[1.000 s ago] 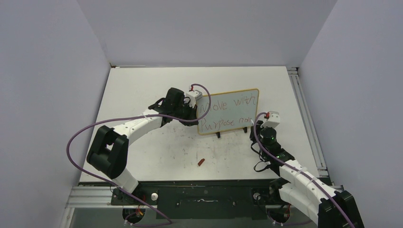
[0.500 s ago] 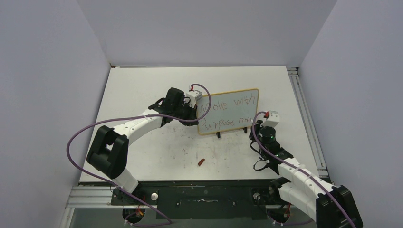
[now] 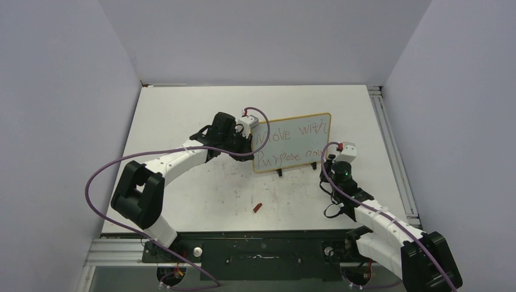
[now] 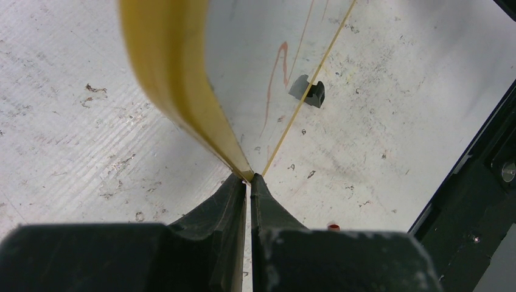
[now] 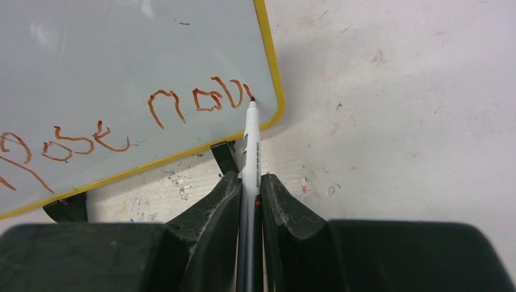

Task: Write a sentence on the whiteboard

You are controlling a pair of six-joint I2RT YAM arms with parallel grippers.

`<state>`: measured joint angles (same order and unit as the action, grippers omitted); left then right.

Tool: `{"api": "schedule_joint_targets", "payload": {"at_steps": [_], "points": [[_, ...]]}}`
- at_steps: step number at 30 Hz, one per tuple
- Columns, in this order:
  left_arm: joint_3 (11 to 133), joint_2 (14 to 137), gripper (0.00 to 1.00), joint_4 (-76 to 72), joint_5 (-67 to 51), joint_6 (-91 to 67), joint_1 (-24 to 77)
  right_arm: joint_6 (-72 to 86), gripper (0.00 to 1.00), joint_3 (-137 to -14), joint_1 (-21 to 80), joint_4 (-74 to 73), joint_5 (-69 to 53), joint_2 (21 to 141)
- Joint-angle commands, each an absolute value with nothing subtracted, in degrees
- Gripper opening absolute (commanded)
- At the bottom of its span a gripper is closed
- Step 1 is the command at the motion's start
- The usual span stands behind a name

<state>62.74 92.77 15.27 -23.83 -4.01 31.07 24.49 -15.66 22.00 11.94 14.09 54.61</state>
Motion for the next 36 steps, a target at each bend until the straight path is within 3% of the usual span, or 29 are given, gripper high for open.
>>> {"api": "schedule_joint_targets", "payload": {"at_steps": [1, 36], "points": [[65.58, 90.22, 0.0, 13.66, -24.52, -3.43, 30.67, 24.61, 0.05, -18.13, 21.19, 13.87, 13.46, 56.5], [65.57, 90.18, 0.0, 13.59, -24.87, -3.52, 30.59, 22.52, 0.05, -19.37, 20.32, 20.93, 12.87, 55.99]]}}
